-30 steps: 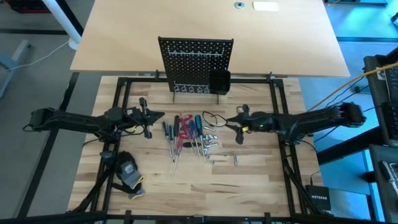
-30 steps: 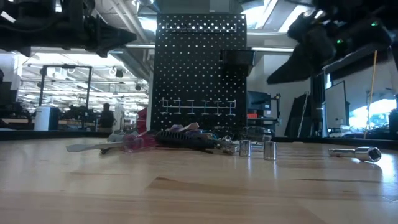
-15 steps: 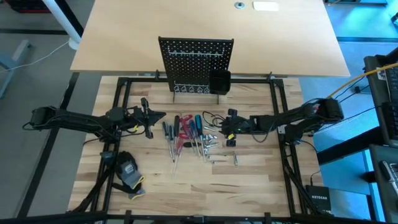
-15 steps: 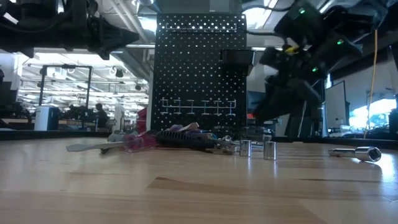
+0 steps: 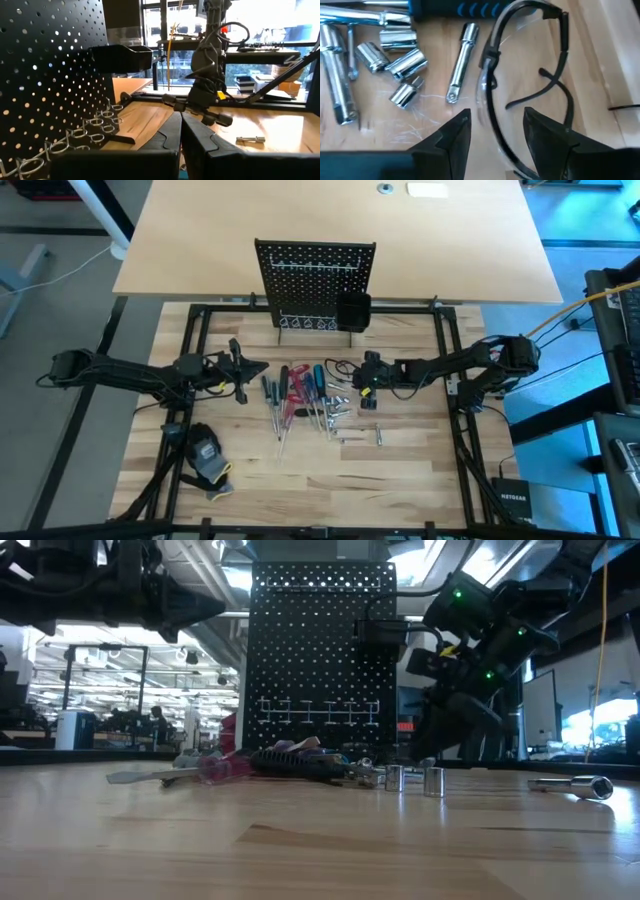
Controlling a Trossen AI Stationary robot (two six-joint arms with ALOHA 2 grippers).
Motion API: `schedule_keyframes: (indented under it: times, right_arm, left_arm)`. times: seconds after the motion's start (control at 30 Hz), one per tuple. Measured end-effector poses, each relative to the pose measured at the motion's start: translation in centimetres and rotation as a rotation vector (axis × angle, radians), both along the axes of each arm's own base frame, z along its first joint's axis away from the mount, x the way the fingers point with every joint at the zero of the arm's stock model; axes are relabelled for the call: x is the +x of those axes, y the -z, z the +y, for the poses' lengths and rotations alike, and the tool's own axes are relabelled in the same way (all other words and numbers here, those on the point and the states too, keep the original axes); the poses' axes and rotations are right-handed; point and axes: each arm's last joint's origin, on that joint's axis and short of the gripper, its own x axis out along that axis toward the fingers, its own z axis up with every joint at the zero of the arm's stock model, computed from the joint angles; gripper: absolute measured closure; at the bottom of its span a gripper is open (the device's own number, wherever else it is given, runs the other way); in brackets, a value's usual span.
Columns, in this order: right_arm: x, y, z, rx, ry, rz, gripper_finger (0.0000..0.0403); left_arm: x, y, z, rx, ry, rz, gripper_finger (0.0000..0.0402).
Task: Hang tools onto peg board
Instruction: Hang the black safety goggles on the peg board
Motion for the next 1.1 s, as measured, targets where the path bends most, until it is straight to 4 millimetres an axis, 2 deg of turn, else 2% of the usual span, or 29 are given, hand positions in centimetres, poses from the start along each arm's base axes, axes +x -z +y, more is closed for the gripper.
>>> schedule_keyframes:
  times: [0.2,0.47,0.6,0.7,0.87,1.1]
  right_arm:
    - [-0.1,0.0,-0.1,0.007,0.003,0.004,0.0280]
    - [-0.2,0.2,0.0,0.051,0.022,0.020,0.0383]
    - [-0.2,0.2,0.4,0.045,0.022,0.021,0.0383]
    - [-0.2,-0.2,1.4,-0.006,0.021,0.009,0.0377]
    - [-0.4,-2.2,3.8,-0.025,-0.070,-0.070,0.0386]
    - [-1.0,-7.9,6.2,-0.074,-0.214,-0.287,0.0380]
  left_arm:
    - [0.3,0.5,0.0,-0.030,0.006,0.025,0.0402]
    - [0.5,0.8,-0.4,-0.077,0.028,0.039,0.0401]
    - [0.6,0.7,-0.5,-0.068,0.038,0.031,0.0401]
    - [0.6,0.5,-0.7,-0.067,0.048,0.004,0.0401]
    - [0.8,-0.9,-0.9,-0.033,0.060,-0.068,0.0401]
    - [1.9,-5.2,-0.9,0.131,0.036,-0.161,0.0402]
